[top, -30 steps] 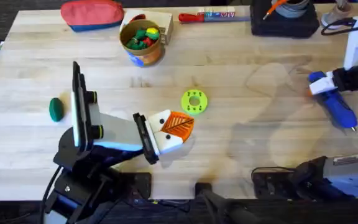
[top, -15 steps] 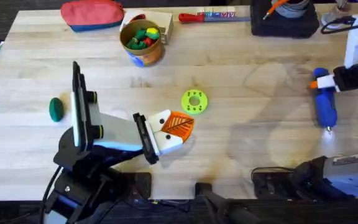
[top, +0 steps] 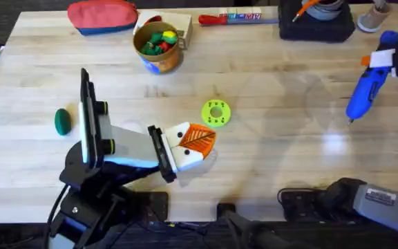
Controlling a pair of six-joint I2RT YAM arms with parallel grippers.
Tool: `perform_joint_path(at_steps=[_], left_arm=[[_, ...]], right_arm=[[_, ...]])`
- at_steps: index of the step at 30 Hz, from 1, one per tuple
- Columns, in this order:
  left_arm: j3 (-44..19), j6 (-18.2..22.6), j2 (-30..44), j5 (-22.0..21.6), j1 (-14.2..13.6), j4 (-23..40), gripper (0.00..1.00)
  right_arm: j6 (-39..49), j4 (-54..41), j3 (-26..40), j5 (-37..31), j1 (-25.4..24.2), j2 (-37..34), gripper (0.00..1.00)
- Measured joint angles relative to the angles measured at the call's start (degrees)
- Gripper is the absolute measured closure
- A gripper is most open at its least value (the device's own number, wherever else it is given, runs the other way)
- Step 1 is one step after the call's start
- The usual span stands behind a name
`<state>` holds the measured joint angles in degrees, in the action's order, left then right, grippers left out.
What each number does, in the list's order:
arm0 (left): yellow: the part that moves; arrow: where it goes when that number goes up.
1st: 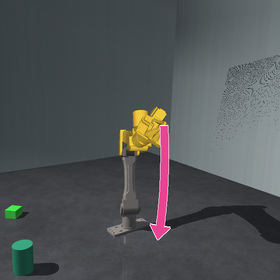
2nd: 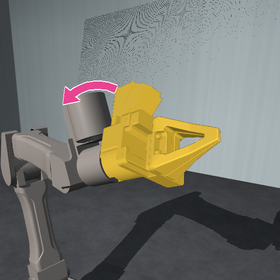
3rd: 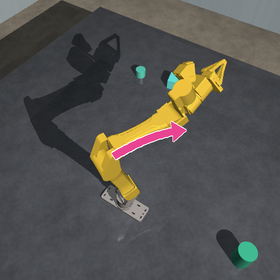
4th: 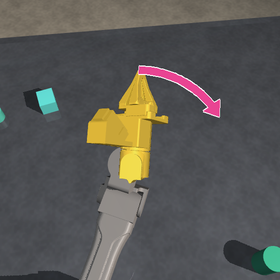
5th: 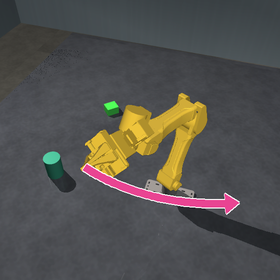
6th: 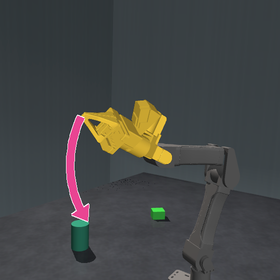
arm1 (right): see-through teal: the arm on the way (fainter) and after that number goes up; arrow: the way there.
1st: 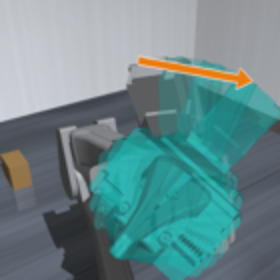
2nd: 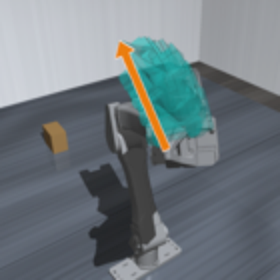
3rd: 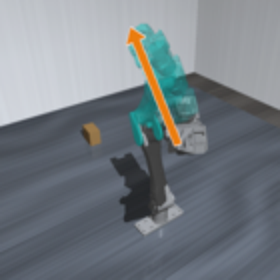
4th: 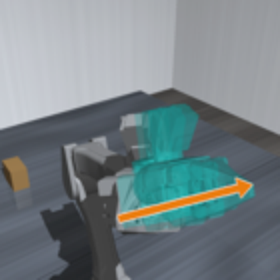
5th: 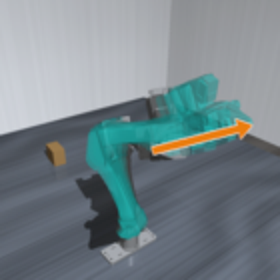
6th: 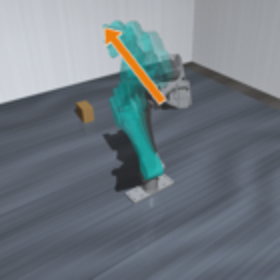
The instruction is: Pick up the gripper from the table and insert it into the empty holder that is missing its gripper. Then pick up a screw, insert it into the mounting hole, and use the screwdriver to tighten it. Finally, clean up the table by picking up the vegetable and placing it into the bucket.
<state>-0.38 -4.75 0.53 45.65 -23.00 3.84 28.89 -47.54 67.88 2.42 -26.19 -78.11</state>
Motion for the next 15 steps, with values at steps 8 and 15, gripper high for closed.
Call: perform_joint_path(at_steps=[8,15], left_arm=[[0.01,0.0,-0.01,0.01,0.0,0.0,0.993],[0.0,0.0,-0.01,0.0,0.0,0.0,0.993]], right_arm=[[-7.47,-0.75,0.0,0.1,10.29,14.35,0.995],[-15.21,8.71,-2.71,1.58,23.3,26.81,0.995]])
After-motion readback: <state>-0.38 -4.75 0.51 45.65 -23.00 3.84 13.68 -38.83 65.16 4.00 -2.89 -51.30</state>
